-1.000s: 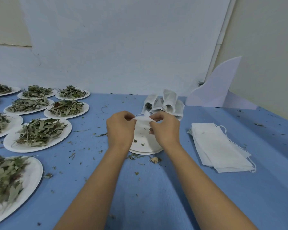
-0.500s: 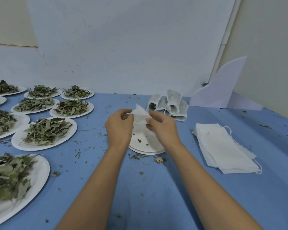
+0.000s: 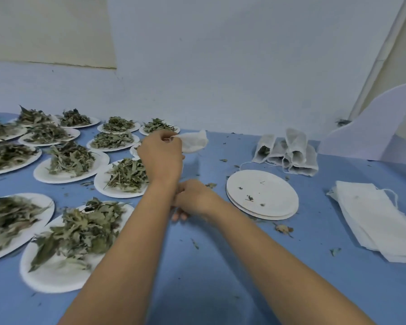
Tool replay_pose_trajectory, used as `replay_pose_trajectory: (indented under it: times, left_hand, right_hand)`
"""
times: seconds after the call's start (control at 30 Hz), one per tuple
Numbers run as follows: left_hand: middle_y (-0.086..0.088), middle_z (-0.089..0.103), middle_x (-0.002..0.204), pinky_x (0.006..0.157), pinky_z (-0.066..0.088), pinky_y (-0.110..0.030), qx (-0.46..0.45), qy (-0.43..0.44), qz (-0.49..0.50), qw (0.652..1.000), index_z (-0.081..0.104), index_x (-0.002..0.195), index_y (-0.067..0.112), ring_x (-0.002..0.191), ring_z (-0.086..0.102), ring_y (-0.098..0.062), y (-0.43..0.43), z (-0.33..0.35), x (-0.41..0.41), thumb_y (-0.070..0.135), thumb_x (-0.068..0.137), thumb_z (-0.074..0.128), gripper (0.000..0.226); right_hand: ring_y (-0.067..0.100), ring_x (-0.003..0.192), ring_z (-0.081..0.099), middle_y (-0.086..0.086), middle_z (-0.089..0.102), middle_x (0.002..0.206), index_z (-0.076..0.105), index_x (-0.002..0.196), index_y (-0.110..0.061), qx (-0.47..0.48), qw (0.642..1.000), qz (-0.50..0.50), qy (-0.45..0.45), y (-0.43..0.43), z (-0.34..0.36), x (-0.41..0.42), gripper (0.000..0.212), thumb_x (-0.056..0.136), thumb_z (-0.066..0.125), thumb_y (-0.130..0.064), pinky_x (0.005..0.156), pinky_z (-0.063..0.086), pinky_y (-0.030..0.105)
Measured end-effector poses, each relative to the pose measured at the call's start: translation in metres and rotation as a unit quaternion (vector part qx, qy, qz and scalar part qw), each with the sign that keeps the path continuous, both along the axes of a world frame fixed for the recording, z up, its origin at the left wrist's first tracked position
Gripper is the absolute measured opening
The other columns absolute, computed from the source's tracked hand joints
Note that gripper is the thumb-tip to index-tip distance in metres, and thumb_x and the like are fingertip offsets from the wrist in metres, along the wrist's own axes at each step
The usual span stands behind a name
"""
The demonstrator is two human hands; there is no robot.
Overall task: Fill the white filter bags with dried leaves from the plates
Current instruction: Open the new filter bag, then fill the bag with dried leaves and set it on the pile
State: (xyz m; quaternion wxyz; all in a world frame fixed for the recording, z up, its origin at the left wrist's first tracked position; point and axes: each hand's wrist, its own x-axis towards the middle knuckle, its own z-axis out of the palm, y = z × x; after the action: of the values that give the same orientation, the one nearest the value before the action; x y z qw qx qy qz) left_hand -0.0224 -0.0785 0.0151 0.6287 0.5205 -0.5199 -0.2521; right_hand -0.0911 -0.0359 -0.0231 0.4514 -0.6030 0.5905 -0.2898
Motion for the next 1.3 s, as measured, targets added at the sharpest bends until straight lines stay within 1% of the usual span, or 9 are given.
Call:
replay_pose_trajectory:
  times: [0.1,0.17,0.27,0.37,0.47,0.53,0.6,1.0,1.3]
  left_hand:
    - [-0.007,0.067,0.083,0.062,0.059,-0.035,-0.001,-0.005,-0.004,1.000,0.071,0.098,0.003,0.054,0.059,-0.008,0.002,0.001,0.010,0.001,0.083,0.053,0.024]
    - [-0.001,0.063,0.075,0.065,0.058,-0.038,-0.001,-0.005,-0.007,1.000,0.071,0.095,0.004,0.056,0.062,-0.015,0.001,0.001,0.015,0.001,0.083,0.053,0.022]
    - [-0.001,0.065,0.077,0.062,0.057,-0.032,-0.003,-0.008,0.001,1.000,0.071,0.094,0.008,0.057,0.063,-0.014,0.000,-0.001,0.021,0.002,0.082,0.053,0.022]
    - [0.001,0.064,0.074,0.062,0.056,-0.029,0.000,-0.005,0.002,1.000,0.071,0.095,0.008,0.055,0.061,-0.009,-0.001,-0.004,0.024,0.002,0.082,0.052,0.024]
    - [-0.006,0.067,0.082,0.069,0.057,-0.036,0.005,-0.009,-0.006,1.000,0.072,0.098,0.007,0.070,0.066,-0.022,-0.001,-0.006,0.025,0.002,0.082,0.052,0.027]
    - [-0.007,0.069,0.087,0.067,0.056,-0.033,0.009,-0.015,-0.008,1.000,0.071,0.099,0.007,0.066,0.066,-0.022,-0.002,-0.005,0.024,0.003,0.082,0.051,0.027]
    - [-0.007,0.069,0.088,0.063,0.056,-0.030,0.016,-0.016,-0.010,1.000,0.070,0.099,0.007,0.062,0.066,-0.020,-0.002,-0.002,0.022,0.003,0.083,0.051,0.026]
    - [0.000,0.061,0.069,0.059,0.055,-0.029,0.015,0.000,-0.053,0.998,0.064,0.086,0.011,0.050,0.061,-0.012,0.001,0.014,-0.015,0.003,0.088,0.050,0.015]
    - [-0.010,0.064,0.093,0.047,0.048,-0.010,0.003,0.056,-0.070,0.996,0.064,0.100,0.009,0.065,0.066,-0.019,-0.002,0.010,-0.051,0.002,0.090,0.050,0.019]
  right_hand:
    - [0.003,0.034,0.045,-0.009,0.049,0.033,0.045,0.049,-0.012,-0.040,0.992,0.028,0.119,-0.008,0.001,0.023,0.041,0.088,0.043,0.001,0.036,0.033,0.012]
    - [0.014,0.062,0.055,0.002,0.065,0.061,0.048,0.054,-0.012,-0.067,0.963,0.099,0.242,-0.014,0.001,0.035,0.035,0.088,0.047,-0.002,0.058,0.046,0.018]
    - [0.025,0.121,0.048,0.012,0.055,0.132,0.061,0.120,-0.006,-0.069,0.927,0.130,0.344,-0.019,-0.001,0.046,0.029,0.093,0.056,-0.017,0.103,0.038,0.034]
    - [0.026,0.134,0.037,0.011,0.041,0.146,0.042,0.141,-0.008,-0.062,0.926,0.136,0.348,-0.023,0.002,0.050,0.045,0.098,0.050,-0.019,0.110,0.029,0.034]
    - [0.023,0.114,0.051,0.011,0.055,0.130,0.055,0.127,-0.007,0.001,0.952,0.097,0.289,-0.026,0.004,0.048,0.031,0.098,0.046,-0.011,0.100,0.041,0.028]
    - [0.020,0.070,0.052,0.012,0.061,0.085,0.062,0.085,-0.004,0.038,0.970,0.064,0.233,-0.026,0.000,0.039,0.015,0.092,0.049,-0.002,0.056,0.049,0.023]
    - [0.016,0.051,0.041,0.009,0.051,0.064,0.052,0.068,-0.007,0.075,0.984,0.022,0.162,-0.018,0.002,0.025,0.019,0.086,0.057,-0.004,0.041,0.033,0.020]
    - [0.014,0.047,0.032,0.007,0.046,0.050,0.052,0.069,-0.006,0.121,0.984,-0.131,-0.006,0.000,0.016,-0.075,0.022,0.088,0.060,-0.002,0.032,0.024,0.016]
    - [0.014,0.045,0.026,0.006,0.039,0.051,0.042,0.063,-0.008,0.057,0.951,-0.302,0.026,0.020,0.019,-0.168,0.032,0.090,0.059,-0.004,0.036,0.019,0.018]
